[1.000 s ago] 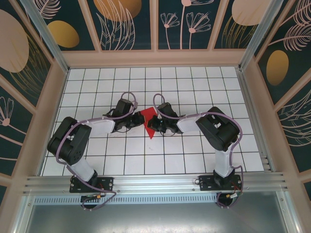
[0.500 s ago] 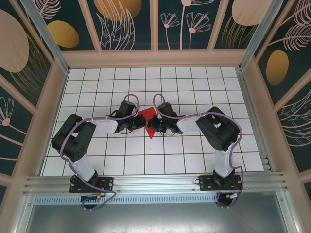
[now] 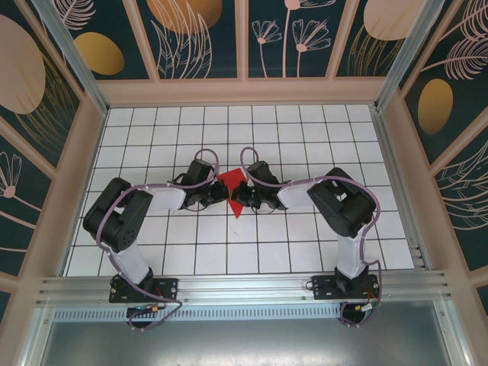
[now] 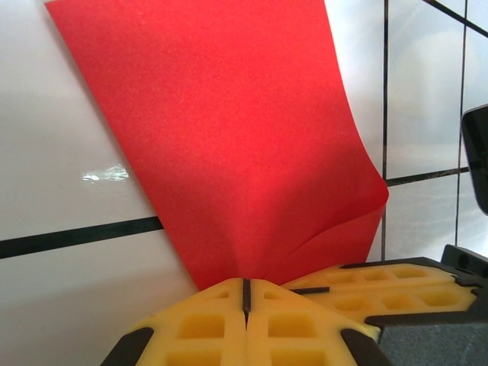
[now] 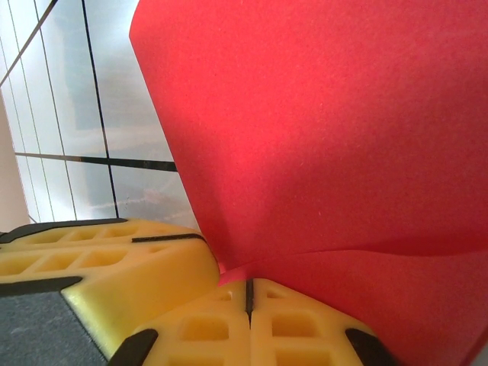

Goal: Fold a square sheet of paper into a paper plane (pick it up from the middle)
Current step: Third fold the triangle at the center of the table.

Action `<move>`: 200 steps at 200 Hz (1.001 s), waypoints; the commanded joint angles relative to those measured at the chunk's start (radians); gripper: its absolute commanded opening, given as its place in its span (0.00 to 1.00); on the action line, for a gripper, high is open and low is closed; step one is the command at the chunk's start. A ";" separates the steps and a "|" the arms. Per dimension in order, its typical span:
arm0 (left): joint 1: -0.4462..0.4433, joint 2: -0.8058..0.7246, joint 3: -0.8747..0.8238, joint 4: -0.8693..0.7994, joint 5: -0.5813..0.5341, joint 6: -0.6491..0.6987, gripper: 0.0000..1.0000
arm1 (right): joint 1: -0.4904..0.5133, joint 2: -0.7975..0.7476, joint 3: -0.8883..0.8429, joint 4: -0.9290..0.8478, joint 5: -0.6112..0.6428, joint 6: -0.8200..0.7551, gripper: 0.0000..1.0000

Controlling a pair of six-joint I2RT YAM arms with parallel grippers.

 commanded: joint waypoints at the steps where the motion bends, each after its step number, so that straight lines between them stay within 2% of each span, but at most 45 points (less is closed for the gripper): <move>1: -0.017 0.023 0.014 -0.039 -0.014 0.011 0.00 | -0.005 0.034 -0.006 -0.058 0.023 -0.004 0.00; 107: -0.020 0.047 0.039 -0.123 -0.108 0.067 0.00 | -0.007 0.018 0.010 -0.069 0.013 -0.011 0.00; 200: -0.021 0.052 0.039 -0.133 -0.126 0.081 0.00 | -0.023 -0.093 0.024 -0.078 -0.017 -0.051 0.03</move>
